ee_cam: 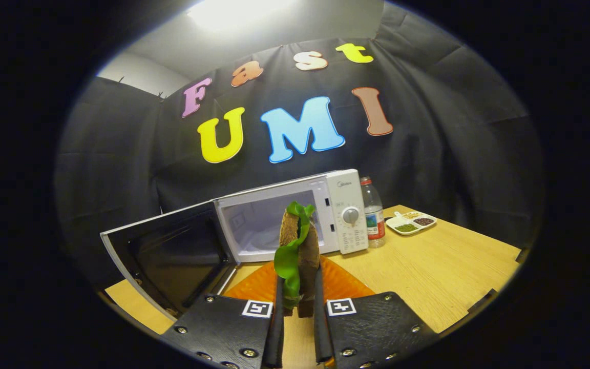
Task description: Open the microwave, put the food inside, and close the microwave door.
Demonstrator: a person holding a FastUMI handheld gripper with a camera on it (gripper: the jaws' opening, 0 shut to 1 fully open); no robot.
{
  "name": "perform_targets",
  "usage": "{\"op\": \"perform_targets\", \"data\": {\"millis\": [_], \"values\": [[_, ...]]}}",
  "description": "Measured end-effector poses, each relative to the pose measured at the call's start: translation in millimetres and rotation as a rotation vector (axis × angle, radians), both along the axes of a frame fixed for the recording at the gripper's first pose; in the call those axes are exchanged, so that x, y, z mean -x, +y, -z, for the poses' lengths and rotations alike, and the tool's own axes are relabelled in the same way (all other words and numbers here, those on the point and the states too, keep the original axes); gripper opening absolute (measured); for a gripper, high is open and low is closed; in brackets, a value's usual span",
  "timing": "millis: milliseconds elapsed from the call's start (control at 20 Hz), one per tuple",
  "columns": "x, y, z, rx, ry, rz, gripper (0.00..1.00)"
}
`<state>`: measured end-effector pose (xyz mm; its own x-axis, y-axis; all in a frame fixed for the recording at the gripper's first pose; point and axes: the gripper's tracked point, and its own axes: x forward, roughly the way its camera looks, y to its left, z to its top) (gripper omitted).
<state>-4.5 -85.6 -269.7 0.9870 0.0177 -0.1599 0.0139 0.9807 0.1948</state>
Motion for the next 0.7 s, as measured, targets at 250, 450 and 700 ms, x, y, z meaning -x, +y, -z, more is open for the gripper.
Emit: {"op": "perform_targets", "data": {"millis": [250, 450, 700], "values": [[-58, 44, -17, 0.116, -0.016, -0.05, 0.24], [-107, 61, 7, 0.157, 0.047, -0.065, 0.24], [-167, 59, 30, 0.207, 0.079, -0.015, 0.24]]}}
